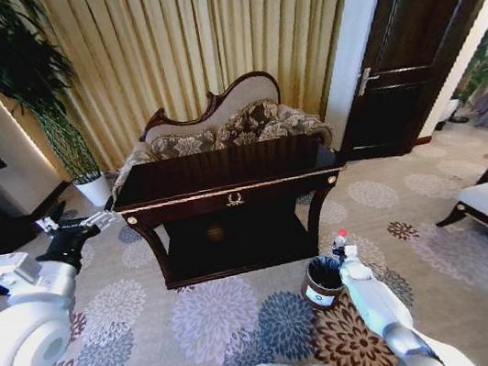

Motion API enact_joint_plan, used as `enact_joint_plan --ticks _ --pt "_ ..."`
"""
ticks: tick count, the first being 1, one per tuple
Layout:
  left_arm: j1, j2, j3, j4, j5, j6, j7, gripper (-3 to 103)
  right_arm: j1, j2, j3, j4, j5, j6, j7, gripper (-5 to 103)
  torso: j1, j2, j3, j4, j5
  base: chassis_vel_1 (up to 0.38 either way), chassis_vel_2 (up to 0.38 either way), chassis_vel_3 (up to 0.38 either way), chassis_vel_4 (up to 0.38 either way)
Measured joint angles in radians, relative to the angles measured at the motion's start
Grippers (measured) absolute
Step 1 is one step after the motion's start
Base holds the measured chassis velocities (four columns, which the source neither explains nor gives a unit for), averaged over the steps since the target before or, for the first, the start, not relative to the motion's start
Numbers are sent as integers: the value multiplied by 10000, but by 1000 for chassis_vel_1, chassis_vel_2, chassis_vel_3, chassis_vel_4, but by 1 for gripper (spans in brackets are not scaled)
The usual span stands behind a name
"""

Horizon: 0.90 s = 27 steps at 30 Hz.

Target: Move to the front of the table and place the trash on the table into the trash bin.

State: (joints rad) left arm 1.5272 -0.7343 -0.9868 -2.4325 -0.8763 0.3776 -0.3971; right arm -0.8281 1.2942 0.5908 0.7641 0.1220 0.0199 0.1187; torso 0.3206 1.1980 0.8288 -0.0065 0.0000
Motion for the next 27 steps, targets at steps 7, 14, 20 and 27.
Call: enact_joint_plan --ticks 7,14,20,27 --pt "-14 -5 18 -35 5 -2 2 100 -72 -1 52 20 4 18 0 74 0 0 0 -1 0 0 0 0 0" --pt "-36 41 8 -76 5 -12 2 100 -242 7 97 314 126 26 0 98 0 -1 0 -1 0 0 0 0 0" --pt "-44 -52 -14 -47 51 -50 -7 100 -1348 -103 87 3273 1141 -203 2 100 0 0 0 -5 0 0 0 0 0" --pt "-15 -205 158 -71 232 -61 -10 100 -2682 -214 -212 7560 1653 -450 3 100 0 0 0 0 -2 0 0 0 0"
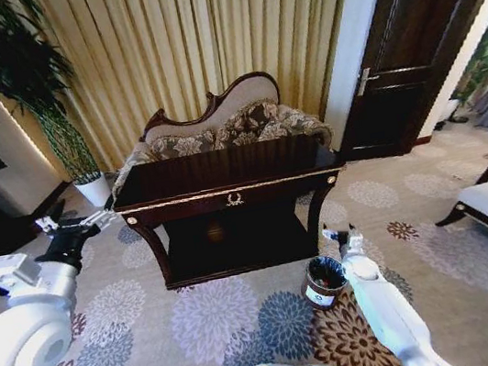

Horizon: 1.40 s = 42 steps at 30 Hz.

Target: Move to the front of the table and place the trash on the table into the trash bin.

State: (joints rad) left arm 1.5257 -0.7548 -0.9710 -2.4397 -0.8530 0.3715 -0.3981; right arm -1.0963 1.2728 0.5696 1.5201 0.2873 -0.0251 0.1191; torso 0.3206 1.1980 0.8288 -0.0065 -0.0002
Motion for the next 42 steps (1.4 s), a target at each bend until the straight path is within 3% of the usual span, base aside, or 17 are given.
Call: enact_joint_plan --ticks 2,7,12,26,42 --pt "-16 -10 39 -35 26 0 -1 100 -379 -115 -306 1476 150 -187 -1 100 0 1 -1 1 0 0 0 0 0" --pt "47 -14 -44 -77 25 1 -10 100 -889 -423 -600 3060 223 -319 -3 100 0 0 0 2 3 0 0 0 0" --pt "45 -76 -49 -61 29 13 -16 100 -1690 -817 -375 5062 512 -1123 -2 100 -1 1 -1 -2 0 0 0 0 0" --pt "-70 -81 269 -62 181 46 -7 100 -1866 -557 -179 4869 416 -763 -2 100 3 -1 2 0 2 50 -51 -44 61" --pt "-122 21 325 93 182 41 1 100 -1771 -394 -195 4413 153 -260 -2 100 -1 0 0 -1 3 228 -319 -224 333"
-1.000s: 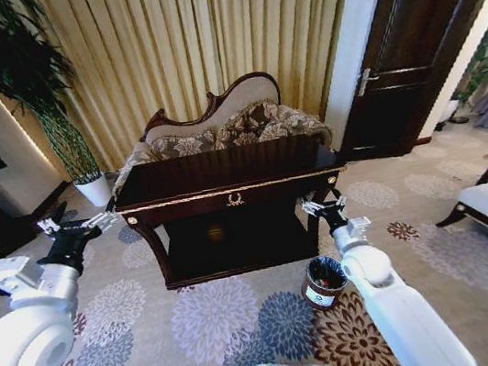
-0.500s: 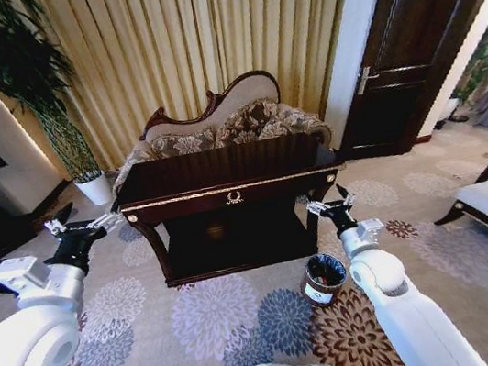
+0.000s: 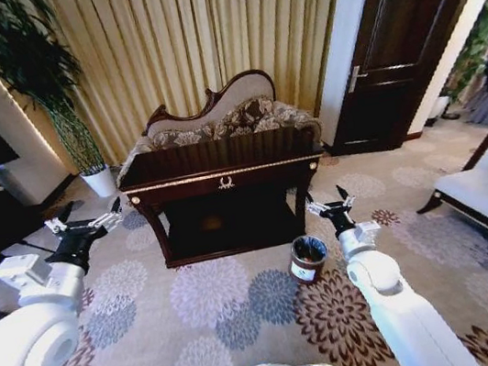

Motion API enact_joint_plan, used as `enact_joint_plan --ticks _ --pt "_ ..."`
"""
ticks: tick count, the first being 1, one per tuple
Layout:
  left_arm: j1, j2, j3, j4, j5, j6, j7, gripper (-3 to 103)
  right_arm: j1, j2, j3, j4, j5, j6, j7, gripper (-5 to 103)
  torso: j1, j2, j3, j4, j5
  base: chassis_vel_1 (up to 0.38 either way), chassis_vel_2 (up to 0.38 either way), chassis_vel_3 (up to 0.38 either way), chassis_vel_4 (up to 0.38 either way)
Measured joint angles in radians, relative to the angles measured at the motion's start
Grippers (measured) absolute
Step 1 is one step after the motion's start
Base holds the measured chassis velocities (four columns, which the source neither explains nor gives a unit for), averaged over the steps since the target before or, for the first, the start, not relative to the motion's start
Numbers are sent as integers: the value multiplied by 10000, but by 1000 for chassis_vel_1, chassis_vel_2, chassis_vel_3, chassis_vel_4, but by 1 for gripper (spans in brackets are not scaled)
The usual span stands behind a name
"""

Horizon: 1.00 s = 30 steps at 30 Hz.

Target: Move to the front of the table and place the trash on the table into the trash bin.

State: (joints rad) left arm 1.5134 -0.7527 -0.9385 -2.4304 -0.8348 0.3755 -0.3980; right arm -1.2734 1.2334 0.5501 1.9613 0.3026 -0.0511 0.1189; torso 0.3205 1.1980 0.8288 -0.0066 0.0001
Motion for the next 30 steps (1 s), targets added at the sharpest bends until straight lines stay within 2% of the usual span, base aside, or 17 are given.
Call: enact_joint_plan --ticks 10,13,24,28,29,30 --pt "25 -38 -23 58 1 -22 0 100 -76 118 24 -5 -56 64 0 100 -1 0 0 1 1 380 -340 -374 341" --pt "66 -91 -51 32 1 -39 0 100 -134 165 50 6 -170 310 0 100 -4 3 -3 2 -3 304 -313 -296 309" --pt "158 -395 -52 -184 79 -73 0 100 -500 362 224 223 -353 454 0 100 13 -8 7 -3 -1 51 -65 -63 56" --pt "299 -735 -13 -83 706 -237 120 100 -598 439 218 560 4 224 1 100 18 -10 7 -4 3 -47 33 40 -51" --pt "322 -883 14 9 947 -314 162 100 -623 447 198 737 245 37 2 100 16 -10 6 0 1 0 0 0 0" --pt "325 -1207 98 232 1386 -450 168 100 -663 480 169 1117 899 -467 2 100 8 -6 3 2 0 0 0 0 0"
